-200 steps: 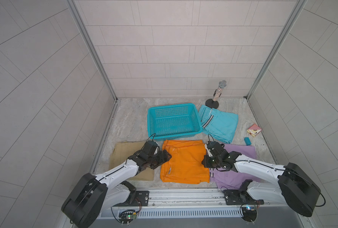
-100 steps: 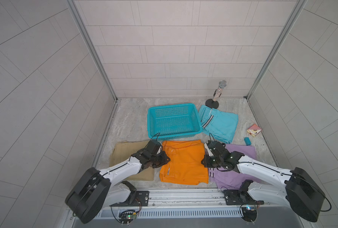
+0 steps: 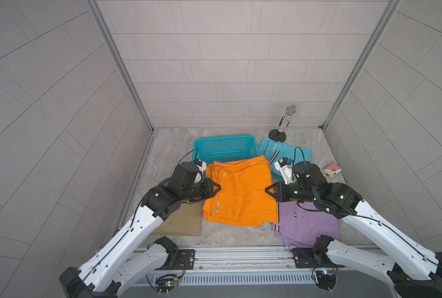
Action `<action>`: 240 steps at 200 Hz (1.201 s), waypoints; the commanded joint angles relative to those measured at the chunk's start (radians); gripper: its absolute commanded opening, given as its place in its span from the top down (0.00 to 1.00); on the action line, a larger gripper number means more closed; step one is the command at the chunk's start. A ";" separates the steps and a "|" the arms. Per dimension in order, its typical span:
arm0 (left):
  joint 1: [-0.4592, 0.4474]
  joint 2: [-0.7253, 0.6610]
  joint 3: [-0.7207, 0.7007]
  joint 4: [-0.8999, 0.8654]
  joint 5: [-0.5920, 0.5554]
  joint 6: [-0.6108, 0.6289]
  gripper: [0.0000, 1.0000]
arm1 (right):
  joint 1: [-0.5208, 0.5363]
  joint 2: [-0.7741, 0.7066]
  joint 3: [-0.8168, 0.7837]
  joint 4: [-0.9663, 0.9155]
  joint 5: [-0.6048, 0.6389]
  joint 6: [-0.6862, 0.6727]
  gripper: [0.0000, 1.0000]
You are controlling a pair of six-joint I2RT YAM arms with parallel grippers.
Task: Put the folded long pants in the basket
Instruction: Place the long pant in the basket.
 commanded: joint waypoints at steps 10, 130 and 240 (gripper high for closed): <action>0.106 0.139 0.184 -0.032 0.092 0.112 1.00 | -0.037 0.162 0.203 -0.043 -0.017 -0.098 1.00; 0.374 0.665 0.460 0.079 0.173 0.258 1.00 | -0.220 0.858 0.663 0.096 -0.067 -0.272 1.00; 0.408 0.886 0.385 0.333 0.208 0.247 1.00 | -0.237 1.138 0.738 0.071 0.029 -0.369 1.00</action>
